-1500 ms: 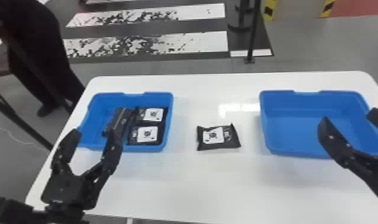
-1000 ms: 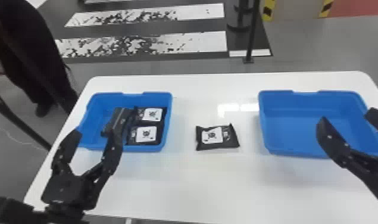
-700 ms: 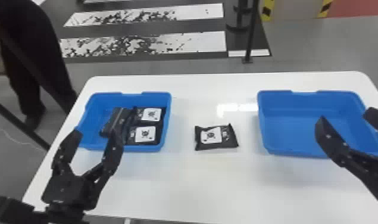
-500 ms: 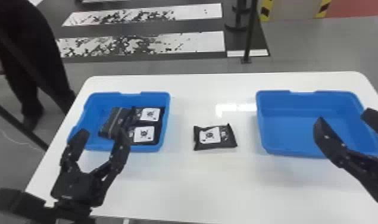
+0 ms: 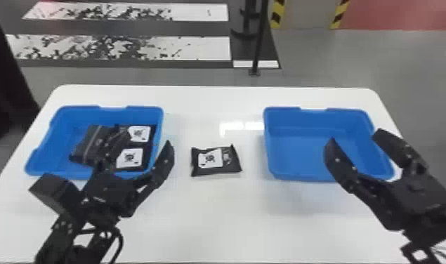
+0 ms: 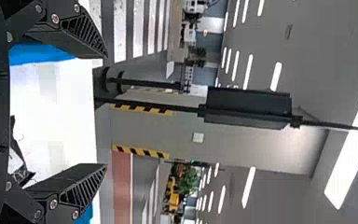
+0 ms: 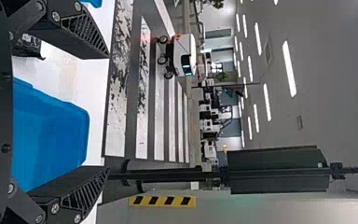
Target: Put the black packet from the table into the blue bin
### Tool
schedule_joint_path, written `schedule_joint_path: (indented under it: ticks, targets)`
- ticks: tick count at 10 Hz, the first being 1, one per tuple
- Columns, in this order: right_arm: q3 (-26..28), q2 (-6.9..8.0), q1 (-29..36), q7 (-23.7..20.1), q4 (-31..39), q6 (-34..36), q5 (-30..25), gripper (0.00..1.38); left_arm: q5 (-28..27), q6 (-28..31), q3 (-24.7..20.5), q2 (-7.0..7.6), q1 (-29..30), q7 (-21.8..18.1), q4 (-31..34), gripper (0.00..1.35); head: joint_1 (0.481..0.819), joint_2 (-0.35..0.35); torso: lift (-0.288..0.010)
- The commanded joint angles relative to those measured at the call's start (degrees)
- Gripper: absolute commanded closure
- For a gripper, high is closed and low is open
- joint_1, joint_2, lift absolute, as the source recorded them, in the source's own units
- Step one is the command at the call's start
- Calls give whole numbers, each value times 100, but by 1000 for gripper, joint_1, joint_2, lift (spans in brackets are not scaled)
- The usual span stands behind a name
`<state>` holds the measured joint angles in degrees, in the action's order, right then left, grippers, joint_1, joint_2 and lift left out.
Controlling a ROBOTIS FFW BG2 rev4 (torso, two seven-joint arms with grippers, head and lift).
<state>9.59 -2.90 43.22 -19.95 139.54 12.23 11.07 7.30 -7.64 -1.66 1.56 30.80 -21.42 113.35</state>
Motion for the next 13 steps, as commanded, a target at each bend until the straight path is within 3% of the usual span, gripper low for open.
schedule_joint_path:
  ticks: [1, 6, 8, 11, 12, 13]
  targets:
    - [12, 0, 9, 0, -11, 0, 13, 173, -330, 145, 235, -7, -563, -117, -486, 208, 695, -50, -110]
    - [23, 0, 23, 0, -39, 0, 35, 173, -1141, 285, 1297, 28, -2307, -266, -2806, 208, 695, -196, -110]
    - [23, 0, 23, 0, -53, 0, 47, 173, -1712, 538, 1354, -24, -2616, -275, -3256, 208, 695, -232, -110]
    - [23, 0, 23, 0, -67, 0, 81, 173, -2135, 763, 1389, -95, -3038, -240, -3861, 208, 695, -237, -110]
    - [23, 0, 23, 0, -67, 0, 93, 173, -2181, 1031, 1389, -95, -3080, -231, -3889, 252, 695, -235, -110]
    - [23, 0, 23, 0, -81, 0, 104, 173, -2112, 1382, 1411, -77, -3108, -249, -3889, 492, 695, -230, -110]
